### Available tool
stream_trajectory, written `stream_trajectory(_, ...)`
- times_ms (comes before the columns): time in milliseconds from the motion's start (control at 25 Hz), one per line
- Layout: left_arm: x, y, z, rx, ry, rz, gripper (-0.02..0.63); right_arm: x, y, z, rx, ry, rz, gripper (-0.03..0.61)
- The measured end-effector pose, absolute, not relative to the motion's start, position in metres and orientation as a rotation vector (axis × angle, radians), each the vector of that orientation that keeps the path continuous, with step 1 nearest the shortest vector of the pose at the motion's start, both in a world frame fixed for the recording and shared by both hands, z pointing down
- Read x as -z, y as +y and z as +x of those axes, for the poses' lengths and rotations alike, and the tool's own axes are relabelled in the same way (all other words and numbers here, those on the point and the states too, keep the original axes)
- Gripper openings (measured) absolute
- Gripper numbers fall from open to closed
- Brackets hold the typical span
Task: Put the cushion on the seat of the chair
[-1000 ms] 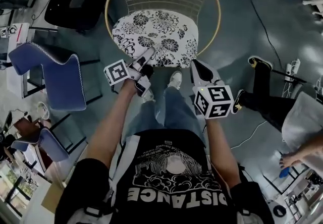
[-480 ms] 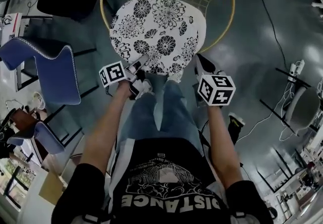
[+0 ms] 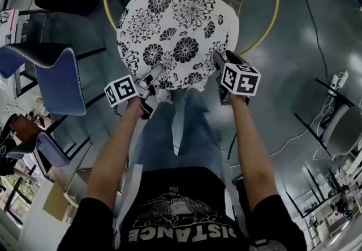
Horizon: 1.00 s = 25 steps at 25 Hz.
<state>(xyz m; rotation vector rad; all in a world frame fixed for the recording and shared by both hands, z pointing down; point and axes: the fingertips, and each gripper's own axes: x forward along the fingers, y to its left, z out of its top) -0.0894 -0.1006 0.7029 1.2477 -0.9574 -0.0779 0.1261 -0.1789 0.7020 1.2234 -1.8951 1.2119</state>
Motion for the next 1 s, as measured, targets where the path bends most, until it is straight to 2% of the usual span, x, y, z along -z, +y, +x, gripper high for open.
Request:
stream_trajectory(120,-0.707,-0.098,-0.088,0.062,-0.973,1.238,0.268,-0.722,-0.181,0.129,-1.198,-1.834,1.251,0.190)
stream_trajectory(160,-0.708,-0.099,-0.088,0.057,-0.979,1.237,0.269,-0.725,-0.183,0.132,-1.186,-1.815,1.268,0.157)
stream_trajectory(240,-0.710,-0.099,-0.088,0.048,-0.990,1.236,0.270,-0.729,-0.185,0.138,-1.165,-1.785,1.289,0.045)
stream_trajectory(400,-0.714,-0.095,-0.084,0.043,-0.990,1.224,0.270,-0.727,-0.187,0.142,-1.153,-1.797,1.271,0.009)
stream_trajectory(880,-0.717,-0.099,-0.063,0.044,-0.966,1.217,0.270,-0.697,-0.249,0.179,-0.915,-1.841,1.389,0.006)
stream_trajectory(1000,-0.724,-0.091,-0.065,0.015,-0.946,1.202,0.316,-0.700,-0.261,0.188,-0.847,-1.801,1.411,0.006)
